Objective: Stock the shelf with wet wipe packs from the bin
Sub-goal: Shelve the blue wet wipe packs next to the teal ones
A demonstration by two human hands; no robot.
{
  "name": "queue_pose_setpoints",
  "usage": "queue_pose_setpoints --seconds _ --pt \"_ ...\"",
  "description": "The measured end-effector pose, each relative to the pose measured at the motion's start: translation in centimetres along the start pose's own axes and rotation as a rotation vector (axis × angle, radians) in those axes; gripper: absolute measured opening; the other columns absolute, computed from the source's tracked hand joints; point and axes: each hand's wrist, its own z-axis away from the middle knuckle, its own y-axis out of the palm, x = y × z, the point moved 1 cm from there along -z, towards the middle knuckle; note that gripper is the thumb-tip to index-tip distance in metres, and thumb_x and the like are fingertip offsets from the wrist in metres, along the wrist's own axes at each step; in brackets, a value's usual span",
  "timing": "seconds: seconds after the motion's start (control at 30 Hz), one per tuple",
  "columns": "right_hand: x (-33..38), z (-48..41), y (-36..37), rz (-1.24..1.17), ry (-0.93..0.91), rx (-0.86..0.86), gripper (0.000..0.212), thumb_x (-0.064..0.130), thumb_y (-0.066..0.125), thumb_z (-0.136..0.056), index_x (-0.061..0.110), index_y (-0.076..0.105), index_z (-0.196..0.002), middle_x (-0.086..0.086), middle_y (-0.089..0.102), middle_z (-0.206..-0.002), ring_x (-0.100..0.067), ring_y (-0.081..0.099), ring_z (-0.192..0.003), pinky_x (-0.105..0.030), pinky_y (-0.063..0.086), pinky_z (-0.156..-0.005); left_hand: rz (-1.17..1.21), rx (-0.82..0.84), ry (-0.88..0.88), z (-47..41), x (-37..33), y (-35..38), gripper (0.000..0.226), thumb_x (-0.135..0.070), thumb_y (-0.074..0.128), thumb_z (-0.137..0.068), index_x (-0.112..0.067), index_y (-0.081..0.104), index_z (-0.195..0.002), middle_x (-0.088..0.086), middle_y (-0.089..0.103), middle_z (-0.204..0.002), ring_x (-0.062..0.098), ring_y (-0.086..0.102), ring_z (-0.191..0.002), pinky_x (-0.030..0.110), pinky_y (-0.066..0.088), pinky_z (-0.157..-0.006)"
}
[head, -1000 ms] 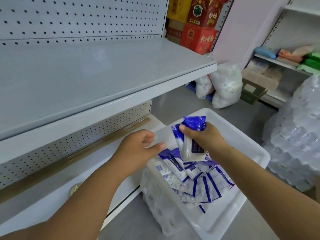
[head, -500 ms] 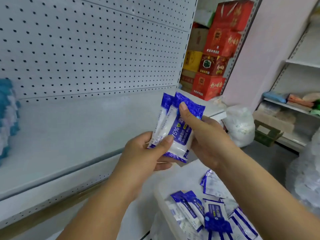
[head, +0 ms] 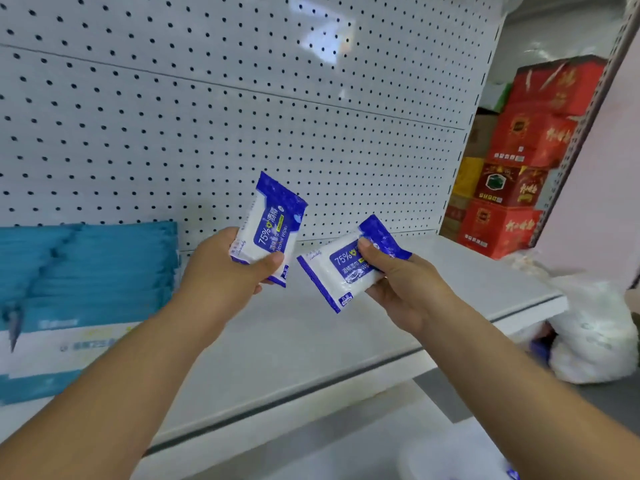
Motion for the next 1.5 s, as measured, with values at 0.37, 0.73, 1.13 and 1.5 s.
queue_pose_setpoints --seconds 0.37,0.73,1.13,1.5 --pt "-2.9 -9.0 8.2 0.019 -0.002 0.058 0.038 0.023 0.082 -0.083 0.017 0.066 -0.117 -0.003 0.076 -0.11 -0.015 0.071 -0.089 -0.029 0.057 -0.072 -0.042 -0.22 0.063 -9.2 1.6 -5.9 0.016 -0.012 0.07 -0.092 -0.022 0.058 -0.096 0.009 0.072 -0.105 0.028 0.072 -0.088 0.048 0.062 -0.074" --pt "-9.2 -16.3 16.9 0.033 0.046 0.16 0.047 0.007 0.087 -0.074 0.005 0.063 -0.114 -0.017 0.074 -0.109 -0.031 0.073 -0.097 -0.044 0.062 -0.081 -0.175 -0.665 0.177 -9.3 3.5 -11.0 0.014 -0.017 0.071 -0.09 -0.017 0.064 -0.102 -0.004 0.069 -0.095 0.011 0.064 -0.075 0.024 0.052 -0.063" --pt "-10.6 -16.3 14.9 0.589 -0.33 0.248 0.055 0.02 0.09 -0.073 0.021 0.052 -0.114 0.014 0.062 -0.099 0.0 0.062 -0.084 -0.007 0.047 -0.058 -0.081 -0.58 0.172 -8.5 4.2 -11.4 0.013 -0.021 0.073 -0.09 -0.02 0.066 -0.1 -0.004 0.071 -0.099 0.018 0.072 -0.09 0.045 0.06 -0.081" --pt "-11.2 -18.2 17.6 0.608 -0.373 0.12 0.057 0.024 0.093 -0.068 0.018 0.052 -0.107 0.006 0.062 -0.1 -0.014 0.063 -0.092 -0.028 0.056 -0.076 -0.053 -0.543 0.158 -8.4 4.0 -11.9 0.013 -0.023 0.074 -0.089 -0.029 0.063 -0.09 -0.004 0.072 -0.099 0.02 0.072 -0.09 0.047 0.06 -0.082"
